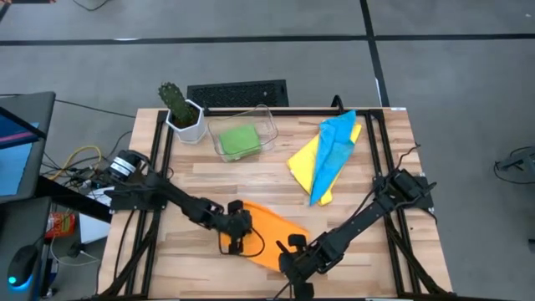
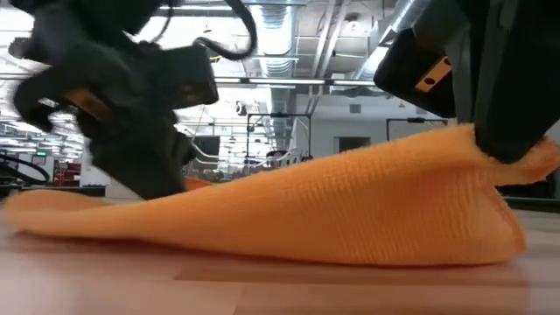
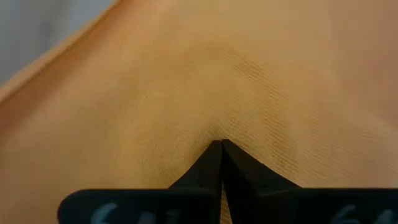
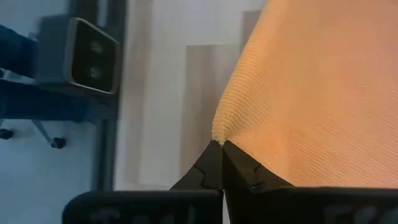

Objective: Fold microfiber towels
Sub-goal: Fold the orange microfiber cloth

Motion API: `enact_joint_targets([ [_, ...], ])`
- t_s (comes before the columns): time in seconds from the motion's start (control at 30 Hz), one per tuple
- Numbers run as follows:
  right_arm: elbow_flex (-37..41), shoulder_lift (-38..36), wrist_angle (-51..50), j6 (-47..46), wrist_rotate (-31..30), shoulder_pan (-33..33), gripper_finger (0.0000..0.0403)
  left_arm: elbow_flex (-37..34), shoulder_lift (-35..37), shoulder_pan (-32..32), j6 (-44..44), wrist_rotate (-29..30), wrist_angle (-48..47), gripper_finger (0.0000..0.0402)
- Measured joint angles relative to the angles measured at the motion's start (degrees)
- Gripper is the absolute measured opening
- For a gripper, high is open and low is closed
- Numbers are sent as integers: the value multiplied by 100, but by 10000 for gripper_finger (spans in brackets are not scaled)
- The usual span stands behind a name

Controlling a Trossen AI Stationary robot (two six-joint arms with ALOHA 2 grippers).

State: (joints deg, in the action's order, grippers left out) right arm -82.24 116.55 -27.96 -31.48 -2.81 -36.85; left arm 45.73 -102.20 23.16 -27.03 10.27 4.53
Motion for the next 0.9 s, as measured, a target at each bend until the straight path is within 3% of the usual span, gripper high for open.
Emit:
enact_joint_targets([
  [0.27, 0, -2, -640, 178, -10, 251, 21, -6, 21, -874, 1002, -397, -13, 0],
  [0.5, -2, -4, -622, 296, -4, 388, 18, 323, 357, -1464, 925, -1019, -328, 0],
  [0.7, -2, -9, -582, 389, -8, 372, 22, 753, 1104, -1408, 729, -1193, -992, 0],
  [0.83, -2, -9, -553, 497, -11, 355, 20, 597, 1374, -915, 144, -1001, -410, 0],
  [0.9, -4, -9, -525, 501, -11, 350, 18, 476, 1353, -521, -24, -566, -54, 0],
])
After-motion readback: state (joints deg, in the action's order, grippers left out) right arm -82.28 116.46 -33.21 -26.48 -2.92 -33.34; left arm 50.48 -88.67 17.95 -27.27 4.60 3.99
